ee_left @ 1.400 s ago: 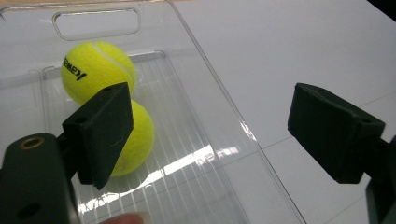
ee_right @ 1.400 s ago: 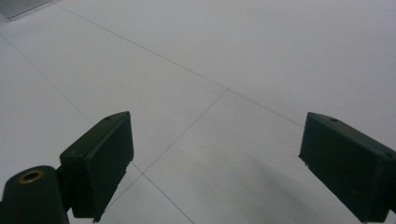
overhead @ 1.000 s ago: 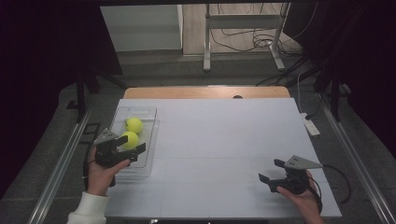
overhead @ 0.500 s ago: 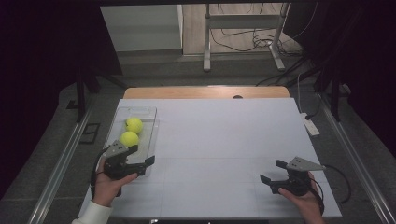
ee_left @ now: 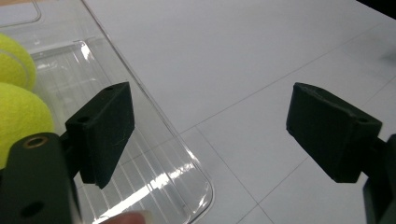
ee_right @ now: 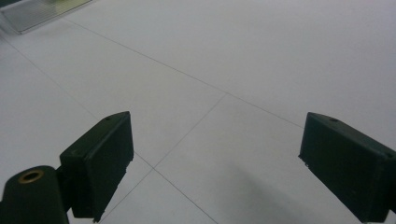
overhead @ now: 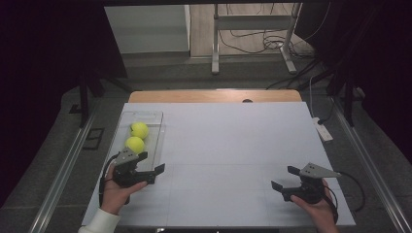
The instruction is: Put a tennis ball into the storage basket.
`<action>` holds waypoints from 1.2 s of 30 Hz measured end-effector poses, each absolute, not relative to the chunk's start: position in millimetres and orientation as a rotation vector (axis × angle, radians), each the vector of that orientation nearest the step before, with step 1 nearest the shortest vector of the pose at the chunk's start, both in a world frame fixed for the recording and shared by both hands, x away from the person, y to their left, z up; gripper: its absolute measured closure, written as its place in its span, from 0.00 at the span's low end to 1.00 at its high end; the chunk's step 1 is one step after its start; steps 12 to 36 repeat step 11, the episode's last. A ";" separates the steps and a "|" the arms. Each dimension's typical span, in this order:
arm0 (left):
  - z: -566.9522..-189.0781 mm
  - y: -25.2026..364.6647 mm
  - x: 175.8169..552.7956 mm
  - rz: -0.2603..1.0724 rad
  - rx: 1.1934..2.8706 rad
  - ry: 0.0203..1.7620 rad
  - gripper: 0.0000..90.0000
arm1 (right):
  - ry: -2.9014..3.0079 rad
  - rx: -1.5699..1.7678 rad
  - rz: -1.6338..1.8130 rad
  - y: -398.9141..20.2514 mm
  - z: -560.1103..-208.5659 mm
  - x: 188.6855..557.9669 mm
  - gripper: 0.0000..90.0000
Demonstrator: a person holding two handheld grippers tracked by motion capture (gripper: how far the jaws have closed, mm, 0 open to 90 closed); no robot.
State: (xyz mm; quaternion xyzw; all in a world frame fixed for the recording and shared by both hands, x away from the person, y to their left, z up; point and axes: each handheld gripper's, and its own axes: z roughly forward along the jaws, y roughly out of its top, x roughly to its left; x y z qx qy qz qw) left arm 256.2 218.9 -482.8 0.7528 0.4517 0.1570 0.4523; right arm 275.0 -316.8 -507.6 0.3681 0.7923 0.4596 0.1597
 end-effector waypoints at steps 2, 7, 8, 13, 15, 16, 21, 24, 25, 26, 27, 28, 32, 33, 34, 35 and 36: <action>-483.0 219.0 256.3 0.388 1.859 1.118 0.18 | 2.265 1.051 1.313 -316.9 -507.9 275.6 0.11; -483.3 219.2 255.8 0.390 1.855 1.119 0.18 | 2.262 1.049 1.321 -317.0 -507.4 277.1 0.11; -483.0 219.2 255.5 0.391 1.855 1.119 0.18 | 2.261 1.049 1.325 -317.0 -507.3 277.5 0.11; -482.0 219.5 254.7 0.393 1.851 1.122 0.18 | 2.260 1.053 1.332 -317.0 -507.1 278.5 0.11; -482.0 219.5 254.7 0.393 1.851 1.122 0.18 | 2.260 1.053 1.332 -317.0 -507.1 278.5 0.11; -482.0 219.5 254.7 0.393 1.851 1.122 0.18 | 2.260 1.053 1.332 -317.0 -507.1 278.5 0.11; -482.0 219.5 254.7 0.393 1.851 1.122 0.18 | 2.260 1.053 1.332 -317.0 -507.1 278.5 0.11; -482.0 219.5 254.7 0.393 1.851 1.122 0.18 | 2.260 1.053 1.332 -317.0 -507.1 278.5 0.11; -482.0 219.5 254.7 0.393 1.851 1.122 0.18 | 2.260 1.053 1.332 -317.0 -507.1 278.5 0.11; -482.0 219.5 254.7 0.393 1.851 1.122 0.18 | 2.260 1.053 1.332 -317.0 -507.1 278.5 0.11; -482.0 219.5 254.7 0.393 1.851 1.122 0.18 | 2.260 1.053 1.332 -317.0 -507.1 278.5 0.11; -482.0 219.5 254.7 0.393 1.851 1.122 0.18 | 2.260 1.053 1.332 -317.0 -507.1 278.5 0.11; -482.0 219.5 254.7 0.393 1.851 1.122 0.18 | 2.260 1.053 1.332 -317.0 -507.1 278.5 0.11; -482.0 219.5 254.7 0.393 1.851 1.122 0.18 | 2.260 1.053 1.332 -317.0 -507.1 278.5 0.11; -482.0 219.5 254.7 0.393 1.851 1.122 0.18 | 2.260 1.053 1.332 -317.0 -507.1 278.5 0.11; -482.0 219.5 254.7 0.393 1.851 1.122 0.18 | 2.260 1.053 1.332 -317.0 -507.1 278.5 0.11; -482.0 219.5 254.7 0.393 1.851 1.122 0.18 | 2.260 1.053 1.332 -317.0 -507.1 278.5 0.11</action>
